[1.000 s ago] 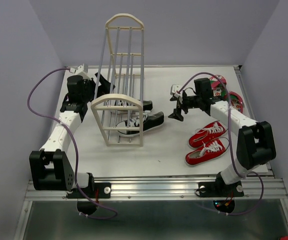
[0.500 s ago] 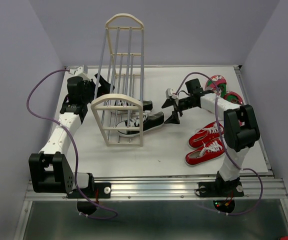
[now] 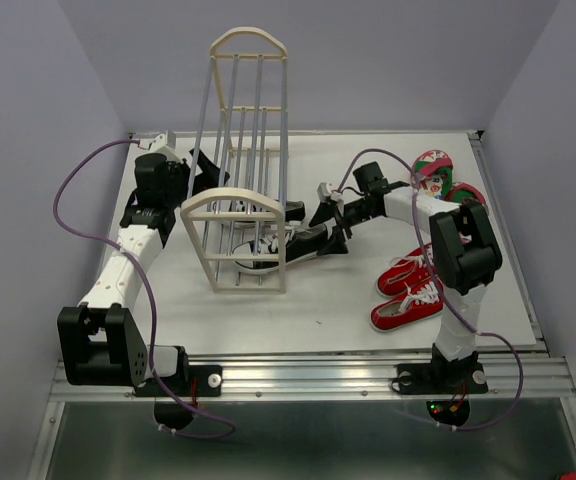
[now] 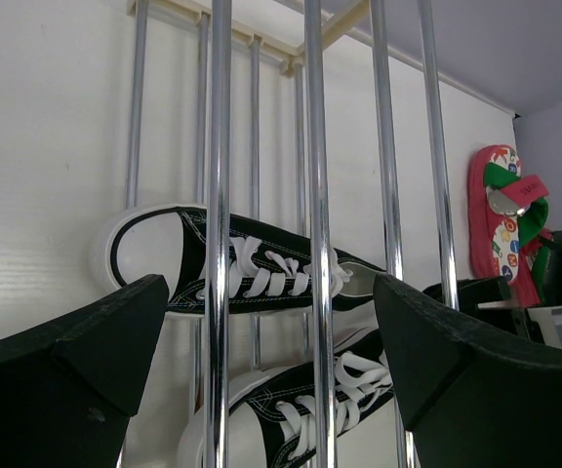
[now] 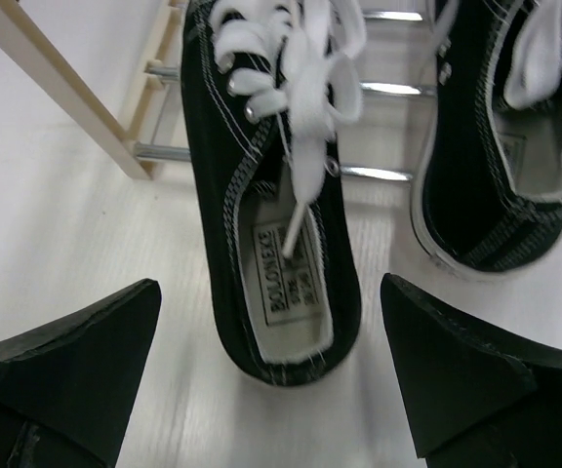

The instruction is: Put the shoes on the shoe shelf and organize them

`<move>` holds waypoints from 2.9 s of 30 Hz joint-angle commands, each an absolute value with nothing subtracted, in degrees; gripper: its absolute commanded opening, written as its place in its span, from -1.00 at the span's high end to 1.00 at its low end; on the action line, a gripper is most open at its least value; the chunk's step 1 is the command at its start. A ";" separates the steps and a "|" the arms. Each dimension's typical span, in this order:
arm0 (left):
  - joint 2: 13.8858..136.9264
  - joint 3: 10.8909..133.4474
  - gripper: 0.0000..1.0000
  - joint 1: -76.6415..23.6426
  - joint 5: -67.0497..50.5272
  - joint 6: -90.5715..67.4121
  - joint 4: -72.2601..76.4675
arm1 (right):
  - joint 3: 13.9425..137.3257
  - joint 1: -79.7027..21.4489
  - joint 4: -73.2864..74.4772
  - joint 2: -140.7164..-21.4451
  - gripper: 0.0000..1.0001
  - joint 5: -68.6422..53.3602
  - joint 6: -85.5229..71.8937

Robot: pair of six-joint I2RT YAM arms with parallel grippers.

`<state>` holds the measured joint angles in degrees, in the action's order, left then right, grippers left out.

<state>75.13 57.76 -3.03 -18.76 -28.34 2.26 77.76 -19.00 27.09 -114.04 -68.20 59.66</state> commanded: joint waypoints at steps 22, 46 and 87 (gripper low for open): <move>70.75 53.79 -0.98 -3.96 -17.31 -31.99 7.99 | 77.87 -22.76 27.25 -109.60 0.99 -75.84 54.75; 69.43 50.01 -0.98 -4.04 -16.79 -34.54 10.72 | 58.72 -28.48 -35.23 -99.68 0.99 -52.92 -2.96; 70.49 49.92 -0.98 -4.04 -17.84 -33.22 10.81 | 53.34 -35.95 -30.16 -106.61 -0.10 -55.71 2.10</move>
